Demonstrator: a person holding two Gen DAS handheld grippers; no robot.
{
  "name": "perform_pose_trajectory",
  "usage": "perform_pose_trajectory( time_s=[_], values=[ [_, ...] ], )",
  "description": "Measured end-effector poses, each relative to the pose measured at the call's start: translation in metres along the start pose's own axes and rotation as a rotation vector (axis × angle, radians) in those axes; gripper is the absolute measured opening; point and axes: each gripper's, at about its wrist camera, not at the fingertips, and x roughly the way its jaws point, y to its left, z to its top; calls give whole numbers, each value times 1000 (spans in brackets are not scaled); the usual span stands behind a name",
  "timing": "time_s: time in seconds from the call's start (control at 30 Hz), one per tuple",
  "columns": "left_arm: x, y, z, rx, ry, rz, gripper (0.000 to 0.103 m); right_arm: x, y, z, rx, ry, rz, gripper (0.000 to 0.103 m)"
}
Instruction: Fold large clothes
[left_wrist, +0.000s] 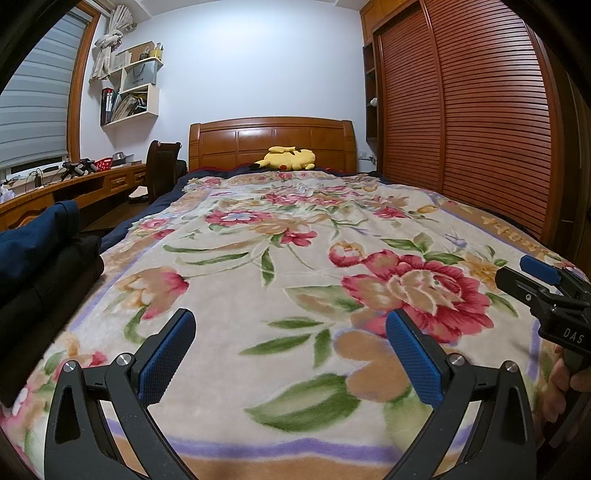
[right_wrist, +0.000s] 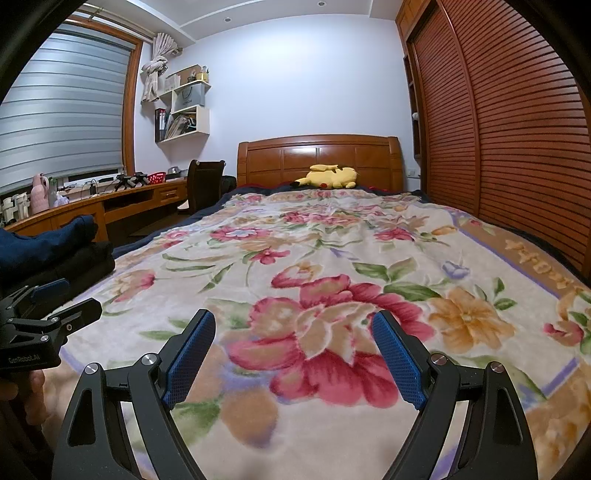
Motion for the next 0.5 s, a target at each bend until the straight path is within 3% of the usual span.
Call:
perform_pose_trajectory(
  time_s=[0.5],
  values=[
    [0,0,0,2,1,1,103,0,0,-1,3,4,1,88]
  ],
)
